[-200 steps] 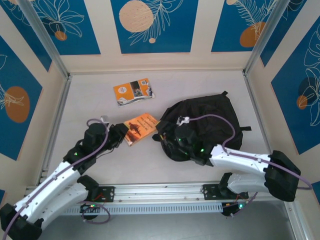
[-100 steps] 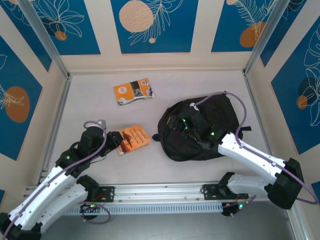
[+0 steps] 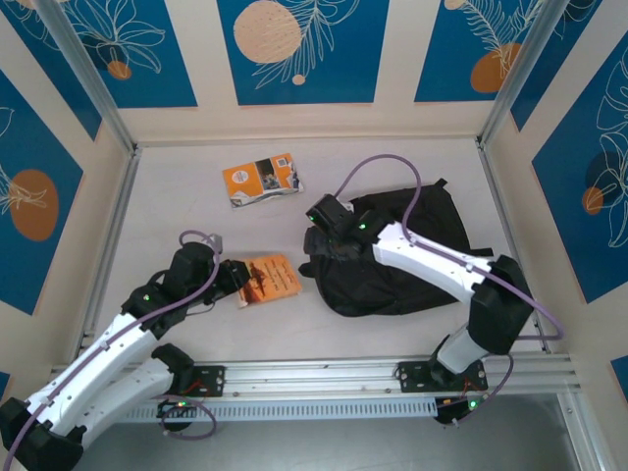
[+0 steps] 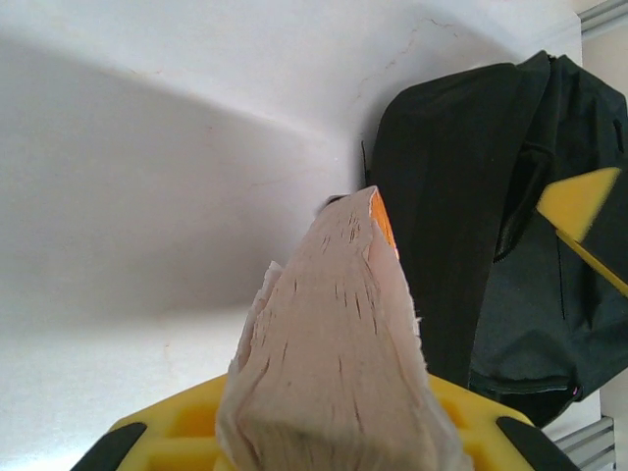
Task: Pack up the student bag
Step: Open the student bag at the center of the table.
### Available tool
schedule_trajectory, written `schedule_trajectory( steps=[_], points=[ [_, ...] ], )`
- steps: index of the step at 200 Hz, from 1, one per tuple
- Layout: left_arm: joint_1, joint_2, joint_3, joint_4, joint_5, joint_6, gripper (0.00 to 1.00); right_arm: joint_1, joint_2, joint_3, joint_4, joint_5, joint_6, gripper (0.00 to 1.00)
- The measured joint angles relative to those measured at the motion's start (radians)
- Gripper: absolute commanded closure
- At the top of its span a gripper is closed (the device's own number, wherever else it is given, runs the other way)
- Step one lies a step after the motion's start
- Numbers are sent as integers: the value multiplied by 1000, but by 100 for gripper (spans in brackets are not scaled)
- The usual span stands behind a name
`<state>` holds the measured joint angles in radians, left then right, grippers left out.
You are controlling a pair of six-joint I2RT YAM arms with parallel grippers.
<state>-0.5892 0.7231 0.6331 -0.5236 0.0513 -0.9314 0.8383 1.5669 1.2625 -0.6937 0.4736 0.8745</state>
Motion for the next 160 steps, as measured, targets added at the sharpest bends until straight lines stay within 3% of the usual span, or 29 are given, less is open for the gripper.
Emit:
schedule_trajectory(
  steps=[41,86,121,160],
  points=[
    [0,1,0,2,1,24,100,-27,58,12,-27,56,-37,54],
    [0,33,23,-1,0,52,100,-58,55,12,-26,94,-80,94],
    [0,97,88,6,3,82,100,-74,-8,7,-20,67,-124,100],
    [0,226,199,40,43,150,100,-170,-145,2,-10,-100,-192,99]
  ],
)
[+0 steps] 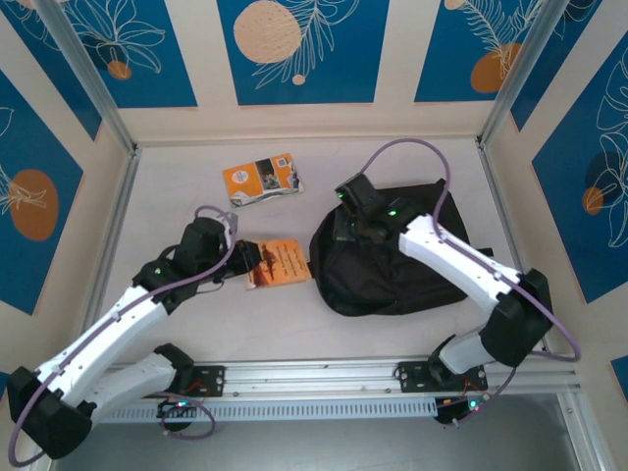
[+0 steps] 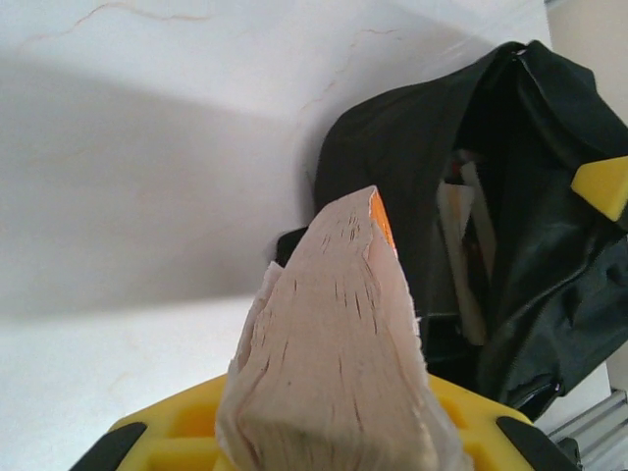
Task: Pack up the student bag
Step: Open the student bag at the center of the table.
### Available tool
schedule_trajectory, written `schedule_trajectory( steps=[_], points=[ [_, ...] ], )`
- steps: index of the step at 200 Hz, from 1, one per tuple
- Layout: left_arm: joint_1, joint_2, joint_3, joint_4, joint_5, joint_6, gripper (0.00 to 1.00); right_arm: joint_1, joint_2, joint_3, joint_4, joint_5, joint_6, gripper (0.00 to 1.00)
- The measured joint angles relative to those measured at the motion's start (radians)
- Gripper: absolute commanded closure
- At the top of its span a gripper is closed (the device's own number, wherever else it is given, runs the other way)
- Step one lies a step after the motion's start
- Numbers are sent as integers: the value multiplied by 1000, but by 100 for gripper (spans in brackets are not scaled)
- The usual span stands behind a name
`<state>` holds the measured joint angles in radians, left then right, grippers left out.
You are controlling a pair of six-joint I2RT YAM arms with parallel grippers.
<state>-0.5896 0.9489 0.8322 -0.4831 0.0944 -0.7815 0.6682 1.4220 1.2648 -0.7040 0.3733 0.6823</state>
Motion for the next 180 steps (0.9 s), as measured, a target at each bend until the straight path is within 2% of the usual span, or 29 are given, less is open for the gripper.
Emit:
schedule_trajectory(
  steps=[22,47,86,96,136,180],
  points=[
    [-3,75,51,56,45,19,100,-66,-58,-6,2,-110,-16,99],
    [-34,162,84,144,106,25,100,-123,-82,-29,19,-232,-22,93],
    [-115,269,119,260,188,23,100,-149,-83,-51,56,-357,-19,61],
    [-129,278,122,282,202,21,100,-146,-83,-51,65,-380,-14,55],
    [-149,272,125,335,227,13,100,-133,-99,-56,69,-403,-22,44],
    [-149,254,124,340,227,3,100,-67,-129,-32,7,-332,-60,43]
  ],
)
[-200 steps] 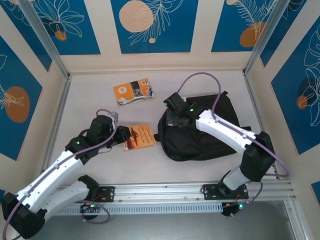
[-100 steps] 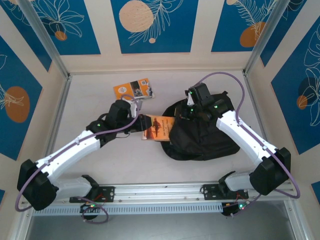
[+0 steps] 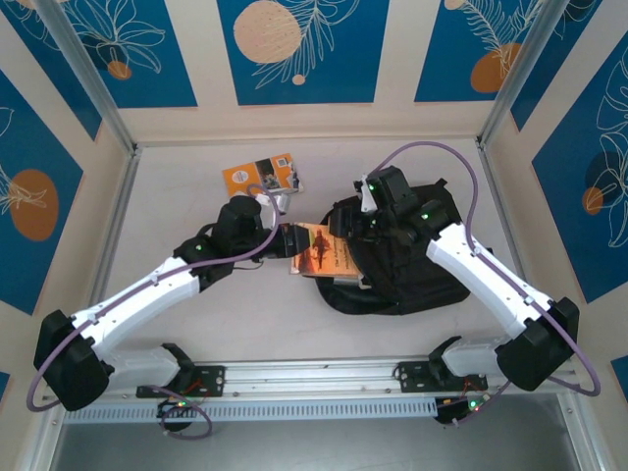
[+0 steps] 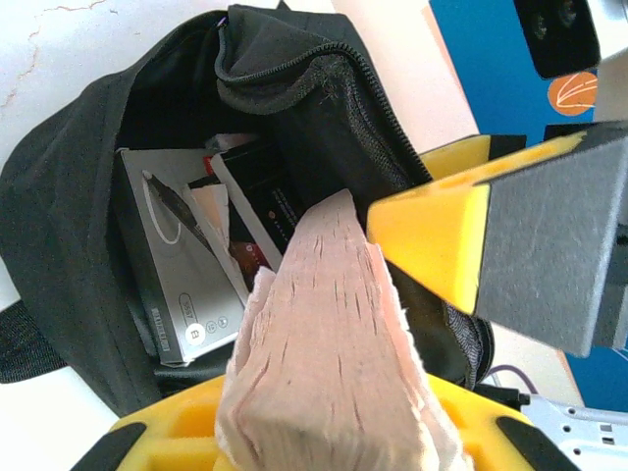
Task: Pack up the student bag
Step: Open the student bag at the center of the table, then place the book in the student bag.
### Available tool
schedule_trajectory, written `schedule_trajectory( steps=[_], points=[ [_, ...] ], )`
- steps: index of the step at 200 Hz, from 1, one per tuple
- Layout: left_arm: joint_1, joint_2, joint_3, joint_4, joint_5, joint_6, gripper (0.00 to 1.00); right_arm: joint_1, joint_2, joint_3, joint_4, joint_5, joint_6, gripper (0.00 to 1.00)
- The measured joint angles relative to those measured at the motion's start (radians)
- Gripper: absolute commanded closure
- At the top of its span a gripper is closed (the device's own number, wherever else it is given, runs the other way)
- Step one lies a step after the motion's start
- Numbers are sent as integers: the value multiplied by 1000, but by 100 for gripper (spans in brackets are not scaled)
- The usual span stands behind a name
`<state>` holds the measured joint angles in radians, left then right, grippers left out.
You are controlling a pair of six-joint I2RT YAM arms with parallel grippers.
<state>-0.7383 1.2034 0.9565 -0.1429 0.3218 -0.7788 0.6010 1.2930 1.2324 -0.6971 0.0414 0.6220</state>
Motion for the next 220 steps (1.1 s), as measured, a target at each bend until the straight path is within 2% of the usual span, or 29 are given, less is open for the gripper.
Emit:
schedule_trajectory(
  steps=[17,42,69,115,159,220],
  points=[
    [0,0,0,0,0,0,100,24,0,12,-29,39,-18,50],
    [0,0,0,1,0,0,100,37,-1,13,-64,85,-42,79],
    [0,-3,0,-4,-13,2,100,23,-17,11,-87,121,-50,100],
    [0,13,6,-44,-64,3,100,-9,-87,38,-130,160,-61,100],
    [0,178,84,-24,-59,-8,100,-66,-157,54,-161,150,-70,100],
    [-23,417,142,210,22,-154,100,-100,-172,55,-163,88,-69,100]
  ],
)
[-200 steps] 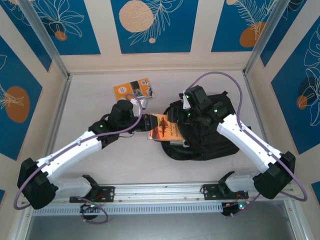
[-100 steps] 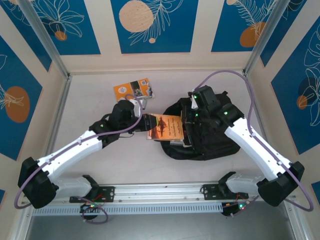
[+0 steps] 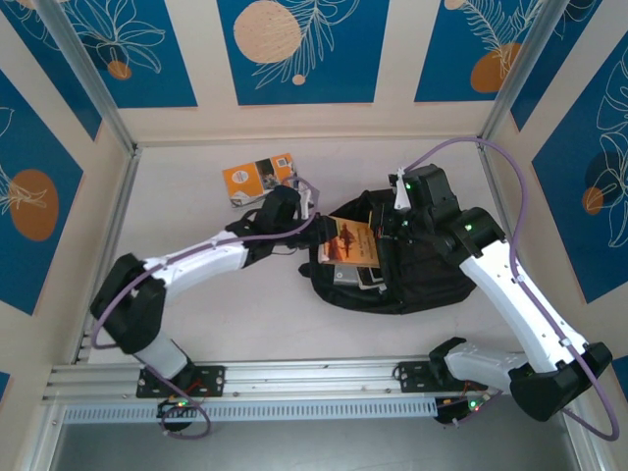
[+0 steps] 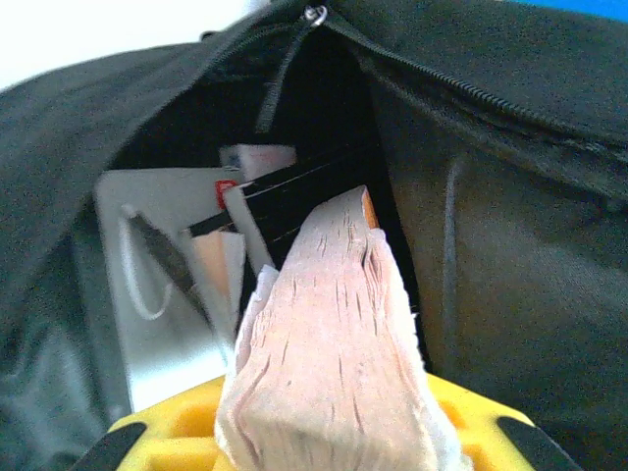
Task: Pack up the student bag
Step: Place the book in the student bag.
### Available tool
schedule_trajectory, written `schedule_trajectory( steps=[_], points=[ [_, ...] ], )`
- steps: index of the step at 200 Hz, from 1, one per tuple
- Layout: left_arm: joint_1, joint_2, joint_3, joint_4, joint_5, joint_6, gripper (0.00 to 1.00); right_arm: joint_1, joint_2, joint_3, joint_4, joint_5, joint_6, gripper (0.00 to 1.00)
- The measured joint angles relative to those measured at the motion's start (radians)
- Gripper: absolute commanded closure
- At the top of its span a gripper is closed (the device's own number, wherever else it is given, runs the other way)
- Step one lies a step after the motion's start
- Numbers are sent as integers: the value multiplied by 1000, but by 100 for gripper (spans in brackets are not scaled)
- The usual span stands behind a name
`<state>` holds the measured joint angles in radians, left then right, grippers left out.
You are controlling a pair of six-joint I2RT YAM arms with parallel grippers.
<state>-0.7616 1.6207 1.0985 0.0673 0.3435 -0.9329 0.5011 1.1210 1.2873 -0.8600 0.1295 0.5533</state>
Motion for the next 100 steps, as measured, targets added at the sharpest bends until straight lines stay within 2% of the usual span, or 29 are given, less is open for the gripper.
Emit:
schedule_trajectory(
  steps=[39,75,100],
  points=[
    [-72,187,66,187,5,-116,100,-3,1,0,19,-37,26,100],
    [-127,418,241,343,15,-246,100,-6,12,0,49,-60,61,100],
    [-151,528,361,355,14,-302,69,-18,16,-14,88,-63,95,100]
  ],
)
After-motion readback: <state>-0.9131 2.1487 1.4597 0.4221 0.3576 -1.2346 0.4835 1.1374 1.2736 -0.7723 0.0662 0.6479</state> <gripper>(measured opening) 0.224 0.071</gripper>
